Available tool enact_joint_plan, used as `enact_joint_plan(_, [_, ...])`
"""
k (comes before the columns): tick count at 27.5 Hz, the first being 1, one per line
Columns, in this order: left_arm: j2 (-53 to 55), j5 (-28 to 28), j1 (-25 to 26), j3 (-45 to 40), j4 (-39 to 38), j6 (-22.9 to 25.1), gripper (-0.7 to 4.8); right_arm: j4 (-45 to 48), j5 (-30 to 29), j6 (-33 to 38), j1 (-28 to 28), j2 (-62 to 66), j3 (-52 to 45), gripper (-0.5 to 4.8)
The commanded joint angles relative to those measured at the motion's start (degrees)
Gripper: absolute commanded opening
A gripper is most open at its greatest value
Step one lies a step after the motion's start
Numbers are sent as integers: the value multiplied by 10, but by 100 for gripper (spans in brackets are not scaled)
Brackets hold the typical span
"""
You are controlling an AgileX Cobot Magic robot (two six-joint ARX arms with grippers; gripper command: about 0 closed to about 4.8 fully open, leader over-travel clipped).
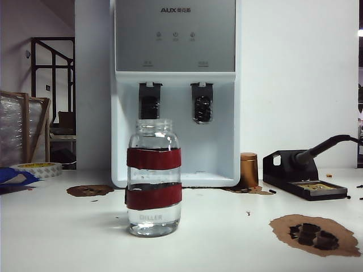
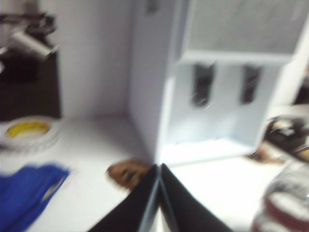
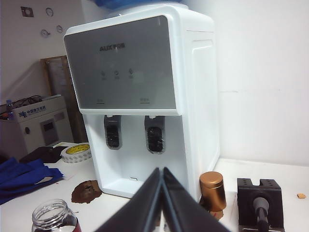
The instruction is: Pick up the water bottle with two loops of red belts, then reach the front water dispenser and gently press the gray-black baffle horizontally to get a little water.
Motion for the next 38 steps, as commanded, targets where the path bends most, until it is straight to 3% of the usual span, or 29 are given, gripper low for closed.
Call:
enact_joint_plan(1, [-1, 6, 1, 29, 12, 0, -4, 9, 0, -1, -1, 0, 2, -1])
enact_joint_plan(10, [0, 2, 1, 104, 2, 0, -4, 9, 0, 0, -1, 0, 2, -1])
enact_joint_plan(14, [6, 19, 1, 143, -58, 0, -5, 9, -2, 0, -1, 0, 2, -1])
enact_joint_plan(23, [75, 120, 1, 219, -162, 0, -5, 9, -2, 0, -1, 0, 2, -1])
enact_joint_plan(26, [156, 177, 1, 282, -210, 36, -4, 9, -2, 0, -1, 0, 2, -1])
enact_joint_plan(30, [205, 181, 1, 327, -249, 48, -3, 9, -2, 0, -1, 0, 2, -1])
enact_joint_plan(38, [246, 210, 0, 335, -349, 98, 121, 9, -4, 0, -1, 0, 2, -1])
